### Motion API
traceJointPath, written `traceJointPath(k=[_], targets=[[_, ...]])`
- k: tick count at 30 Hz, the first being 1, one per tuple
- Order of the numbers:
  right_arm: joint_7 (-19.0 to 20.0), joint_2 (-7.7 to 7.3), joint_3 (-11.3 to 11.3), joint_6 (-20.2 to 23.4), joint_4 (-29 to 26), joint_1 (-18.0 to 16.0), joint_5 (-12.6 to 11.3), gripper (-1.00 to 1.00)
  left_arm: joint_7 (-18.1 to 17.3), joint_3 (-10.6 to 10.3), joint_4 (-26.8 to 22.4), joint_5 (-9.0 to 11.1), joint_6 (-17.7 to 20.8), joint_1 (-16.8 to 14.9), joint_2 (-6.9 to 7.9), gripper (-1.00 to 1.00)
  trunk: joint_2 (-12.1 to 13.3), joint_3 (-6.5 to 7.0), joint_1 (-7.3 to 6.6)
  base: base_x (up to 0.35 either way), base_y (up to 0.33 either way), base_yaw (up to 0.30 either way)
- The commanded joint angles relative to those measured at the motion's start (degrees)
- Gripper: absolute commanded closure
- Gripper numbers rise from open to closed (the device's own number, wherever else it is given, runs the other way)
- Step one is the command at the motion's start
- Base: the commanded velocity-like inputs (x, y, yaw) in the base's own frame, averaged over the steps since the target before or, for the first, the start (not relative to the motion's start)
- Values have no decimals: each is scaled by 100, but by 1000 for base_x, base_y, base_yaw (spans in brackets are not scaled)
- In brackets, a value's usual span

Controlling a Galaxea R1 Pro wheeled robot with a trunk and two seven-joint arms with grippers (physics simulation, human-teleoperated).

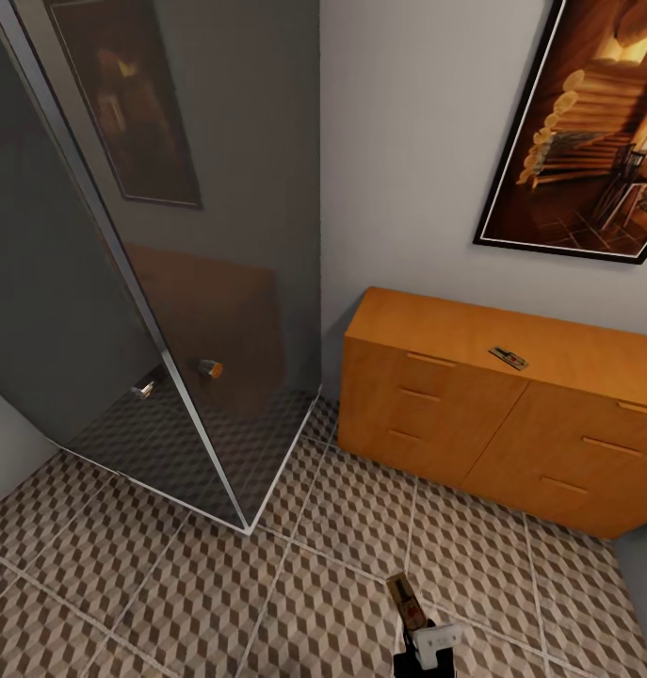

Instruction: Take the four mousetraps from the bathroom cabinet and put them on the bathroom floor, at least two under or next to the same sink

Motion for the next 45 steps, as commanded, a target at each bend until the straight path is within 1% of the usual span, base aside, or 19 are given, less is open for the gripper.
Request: traceJointPath(k=[1,2,3,4,5,6,8,9,10,11,13,17,21,28,45], targets=[[-63,23,39,-52,6,-4,-77,100,38,-41,-77,14,75,-6,-10,-100,-10,-10,3,0,0,0],[-81,29,37,-61,4,-4,-77,100,39,-39,-151,14,166,-6,-12,-100,-10,-10,3,0,0,0],[-116,36,35,-80,0,-4,-78,100,45,-40,-503,13,629,-9,-15,-100,-10,-10,3,0,0,0],[-124,36,34,-84,-1,-3,-79,100,46,-40,-659,12,842,-10,-14,-100,-10,-10,3,0,0,0],[-134,33,33,-89,-6,-3,-79,100,51,-41,-1012,9,1337,-11,-9,-100,-10,-10,3,0,0,0],[-138,30,33,-91,-7,-3,-79,100,55,-41,-1201,8,1596,-9,-4,-100,-10,-10,3,0,0,0],[-147,28,32,-96,-11,-3,-75,100,74,-41,-1968,3,2549,-7,20,-100,-10,-10,3,0,0,0],[-148,28,32,-97,-13,-3,-74,100,79,-41,-2137,1,2727,-7,24,-100,-10,-10,3,0,0,0],[-150,30,32,-98,-16,-3,-76,100,86,-39,-2435,-1,2989,-9,30,-100,-10,-10,3,0,0,0],[-151,31,32,-98,-17,-3,-77,100,92,-38,-2565,-1,3083,-9,32,-100,-10,-10,3,0,0,0],[-152,44,32,-97,-20,-3,-79,100,162,-35,-3003,-3,3330,-11,34,-100,-10,-10,3,0,0,0],[-153,56,38,-92,-22,-3,-78,100,403,-35,-3498,-6,3476,-12,28,-100,-10,-10,3,0,0,0],[-152,48,33,-95,-22,-3,-76,100,613,-39,-3693,-11,3515,-12,24,-100,-10,-10,3,0,0,0],[-146,8,32,-97,-22,-3,-78,100,686,-44,-3782,-18,3520,-13,28,-100,-10,-10,3,0,0,0],[-145,5,32,-74,-22,-3,-78,100,693,-53,-3789,-22,3521,-13,31,-100,-10,-10,3,0,0,0]])
